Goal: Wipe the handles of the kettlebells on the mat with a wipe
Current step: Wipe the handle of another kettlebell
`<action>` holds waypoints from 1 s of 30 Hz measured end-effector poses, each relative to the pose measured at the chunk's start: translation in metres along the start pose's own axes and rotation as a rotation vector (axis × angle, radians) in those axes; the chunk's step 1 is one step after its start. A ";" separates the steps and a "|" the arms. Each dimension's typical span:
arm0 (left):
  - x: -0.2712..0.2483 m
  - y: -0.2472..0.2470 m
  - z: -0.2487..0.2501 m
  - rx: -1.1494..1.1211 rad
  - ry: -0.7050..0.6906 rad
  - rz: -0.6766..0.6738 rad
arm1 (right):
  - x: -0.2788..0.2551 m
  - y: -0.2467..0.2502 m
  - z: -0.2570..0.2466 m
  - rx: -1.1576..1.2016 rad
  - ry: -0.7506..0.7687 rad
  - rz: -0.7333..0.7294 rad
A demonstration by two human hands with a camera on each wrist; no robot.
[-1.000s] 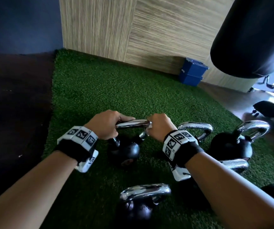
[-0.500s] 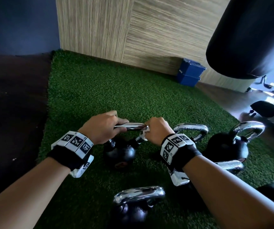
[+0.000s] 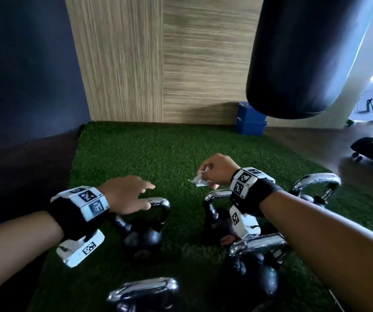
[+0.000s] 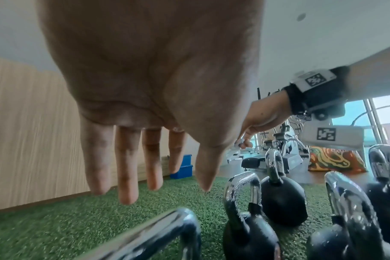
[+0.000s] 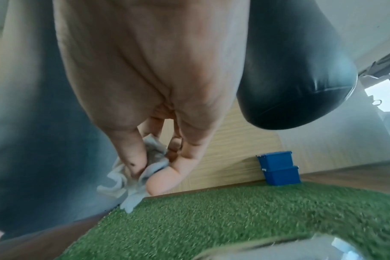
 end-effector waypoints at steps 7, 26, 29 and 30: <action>0.030 0.049 0.082 0.107 0.212 -0.086 | 0.005 0.084 0.098 -0.160 0.077 -0.010; 0.112 -0.105 0.110 -0.353 0.629 0.058 | 0.020 0.009 0.197 0.096 0.178 0.027; 0.124 -0.129 0.093 -0.578 0.611 0.095 | 0.020 0.006 0.180 0.057 0.281 0.032; 0.129 -0.137 0.091 -0.634 0.591 0.089 | 0.019 0.005 0.174 0.051 0.313 0.043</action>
Point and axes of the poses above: each hand's wrist, its own x-axis towards the middle knuckle, its own y-axis out of the back of the hand, z = x × y, the point moved 5 cm from there along x, towards the middle knuckle, and after that the axes turned 11 degrees about -x, right-handed, at the moved point
